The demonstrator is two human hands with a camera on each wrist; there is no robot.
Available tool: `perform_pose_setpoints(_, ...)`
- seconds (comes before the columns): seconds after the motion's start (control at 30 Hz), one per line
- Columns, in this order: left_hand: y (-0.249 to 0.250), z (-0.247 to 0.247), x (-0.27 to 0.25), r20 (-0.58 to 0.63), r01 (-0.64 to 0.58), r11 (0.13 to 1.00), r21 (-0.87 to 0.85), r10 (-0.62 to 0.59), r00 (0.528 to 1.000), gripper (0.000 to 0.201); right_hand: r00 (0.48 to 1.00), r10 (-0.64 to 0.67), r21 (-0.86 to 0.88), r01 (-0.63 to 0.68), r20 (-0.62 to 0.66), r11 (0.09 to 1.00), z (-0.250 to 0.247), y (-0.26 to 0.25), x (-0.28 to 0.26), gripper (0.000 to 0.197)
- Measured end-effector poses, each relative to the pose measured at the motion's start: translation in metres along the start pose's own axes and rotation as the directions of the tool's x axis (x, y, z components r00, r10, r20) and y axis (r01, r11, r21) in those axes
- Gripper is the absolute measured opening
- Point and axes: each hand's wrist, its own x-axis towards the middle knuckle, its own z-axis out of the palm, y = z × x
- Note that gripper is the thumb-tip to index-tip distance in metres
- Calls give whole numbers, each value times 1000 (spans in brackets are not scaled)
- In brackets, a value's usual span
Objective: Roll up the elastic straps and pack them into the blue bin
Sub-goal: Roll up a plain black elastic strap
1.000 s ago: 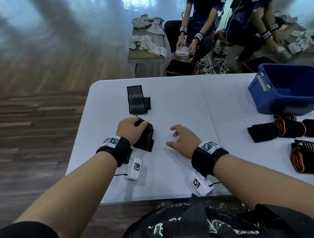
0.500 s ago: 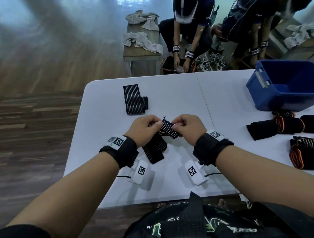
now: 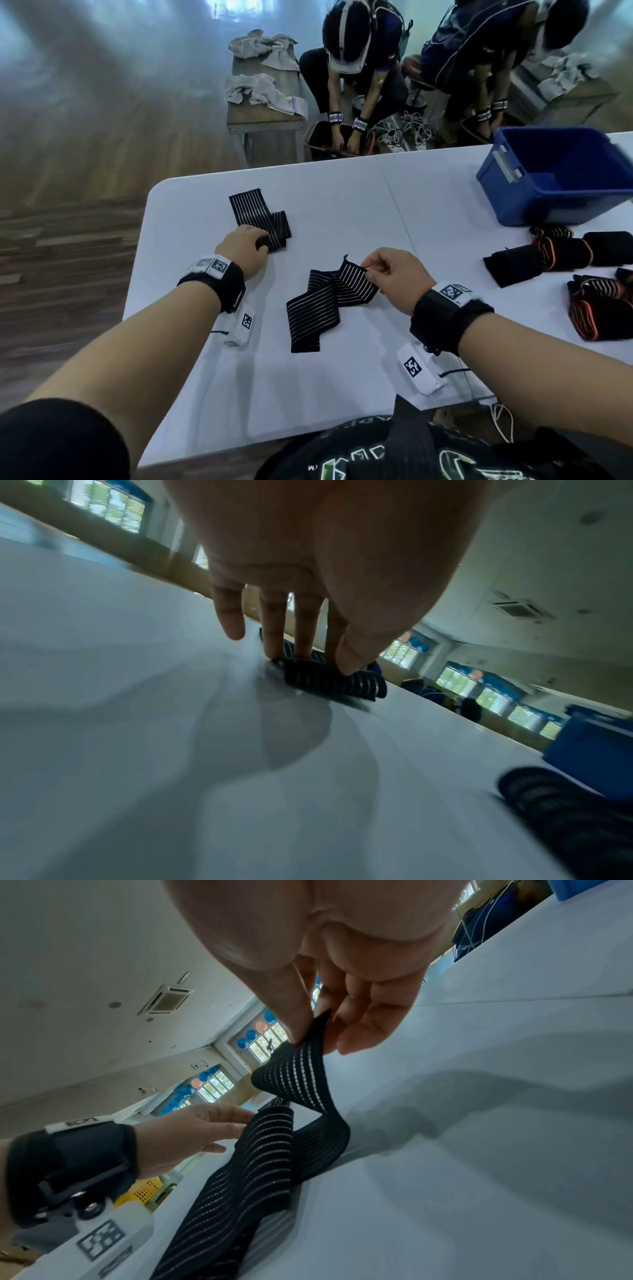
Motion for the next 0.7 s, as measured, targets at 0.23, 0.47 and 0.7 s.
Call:
perform_pose_setpoints(0.23, 25, 19, -78, 47, -223, 974, -39, 224, 973, 30, 999, -36, -35, 38, 40, 999, 5, -6, 7, 27)
perform_pose_setpoints(0.47, 14, 0, -74, -125, -72, 986, -152, 53, 991, 11, 998, -52, -31, 53, 39, 998, 9, -8, 6, 27)
perform_pose_setpoints(0.7, 1, -4, -41, -32, 368, 930, 18, -367, 930, 27, 998, -40, -58, 43, 52, 997, 8, -6, -4, 24)
